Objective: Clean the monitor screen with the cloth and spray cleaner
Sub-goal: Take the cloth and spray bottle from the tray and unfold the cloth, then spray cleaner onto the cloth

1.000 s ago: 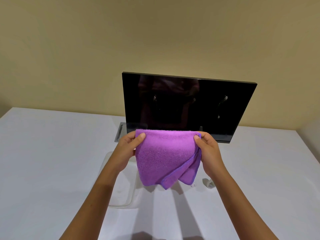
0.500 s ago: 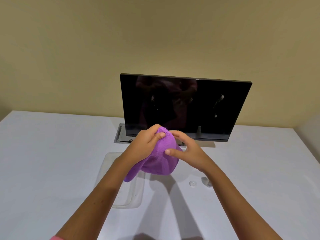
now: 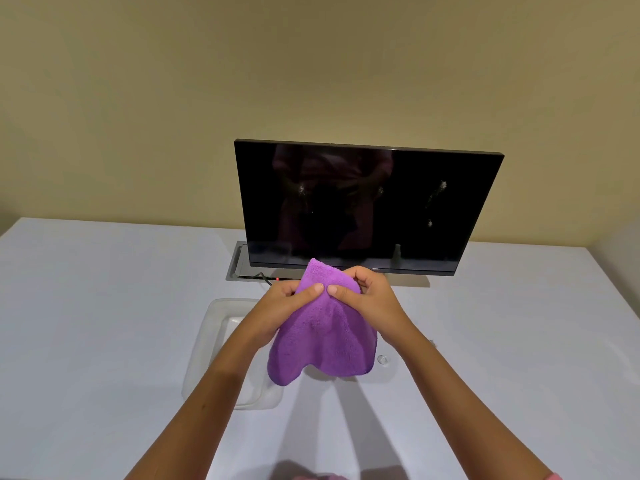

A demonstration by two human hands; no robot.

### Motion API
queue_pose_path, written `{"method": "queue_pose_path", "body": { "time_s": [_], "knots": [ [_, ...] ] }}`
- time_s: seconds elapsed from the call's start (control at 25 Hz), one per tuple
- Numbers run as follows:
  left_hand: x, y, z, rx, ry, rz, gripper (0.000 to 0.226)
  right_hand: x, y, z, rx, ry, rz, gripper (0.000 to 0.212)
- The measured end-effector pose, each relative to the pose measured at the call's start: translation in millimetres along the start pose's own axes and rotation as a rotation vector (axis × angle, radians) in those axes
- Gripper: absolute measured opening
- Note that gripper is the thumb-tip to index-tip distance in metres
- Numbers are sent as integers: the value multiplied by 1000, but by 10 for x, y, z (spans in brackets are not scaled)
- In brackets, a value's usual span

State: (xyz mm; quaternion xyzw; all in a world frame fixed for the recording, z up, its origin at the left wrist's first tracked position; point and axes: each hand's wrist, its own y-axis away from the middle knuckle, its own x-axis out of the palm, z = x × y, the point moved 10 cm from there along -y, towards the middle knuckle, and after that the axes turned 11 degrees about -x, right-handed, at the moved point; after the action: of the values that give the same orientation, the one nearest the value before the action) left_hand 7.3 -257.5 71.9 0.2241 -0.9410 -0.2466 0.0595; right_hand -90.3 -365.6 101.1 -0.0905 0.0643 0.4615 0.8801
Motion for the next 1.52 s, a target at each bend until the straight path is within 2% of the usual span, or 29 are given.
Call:
{"method": "queue_pose_path", "body": {
  "time_s": [0.12, 0.24, 0.36, 0.52, 0.6, 0.68, 0.76, 0.84, 1.0, 1.16, 1.28, 1.4, 1.52],
  "knots": [
    [-36, -70, 181, -32, 57, -83, 41, -139, 76, -209, 44, 66, -70, 17],
    [-56, -105, 290, -33, 20, -168, 30, -578, 234, -404, 76, 151, -293, 19],
    [-42, -106, 424, -80, 43, -250, 33, -1111, 519, -548, 61, 279, -503, 20],
    [74, -138, 632, -136, 101, -290, 35, -1585, 1003, -829, 87, 315, -654, 38],
    [122, -178, 786, -197, 127, -313, 34, -1614, 1159, -1098, 177, 304, -589, 58],
    [168, -207, 956, -260, 160, -328, 33, -1513, 1230, -1343, 256, 313, -448, 78],
    [237, -228, 1109, -304, 191, -331, 34, -1415, 1269, -1538, 305, 304, -353, 86],
    [319, -241, 1249, -336, 248, -321, 34, -1361, 1296, -1684, 337, 276, -321, 76],
    [422, -255, 1440, -399, 343, -331, 28, -1349, 1281, -1843, 394, 279, -320, 34],
    [500, -276, 1522, -398, 427, -313, 29, -1354, 1229, -1770, 399, 170, -333, 19],
    [510, -287, 1555, -393, 460, -319, 21, -1196, 1165, -1620, 371, -132, -268, 19],
    [514, -272, 1567, -389, 490, -342, 11, -1070, 1103, -1448, 366, -240, -239, 27],
    [503, -251, 1577, -375, 525, -357, 15, -927, 1021, -1271, 325, -373, -217, 32]
  ]
}}
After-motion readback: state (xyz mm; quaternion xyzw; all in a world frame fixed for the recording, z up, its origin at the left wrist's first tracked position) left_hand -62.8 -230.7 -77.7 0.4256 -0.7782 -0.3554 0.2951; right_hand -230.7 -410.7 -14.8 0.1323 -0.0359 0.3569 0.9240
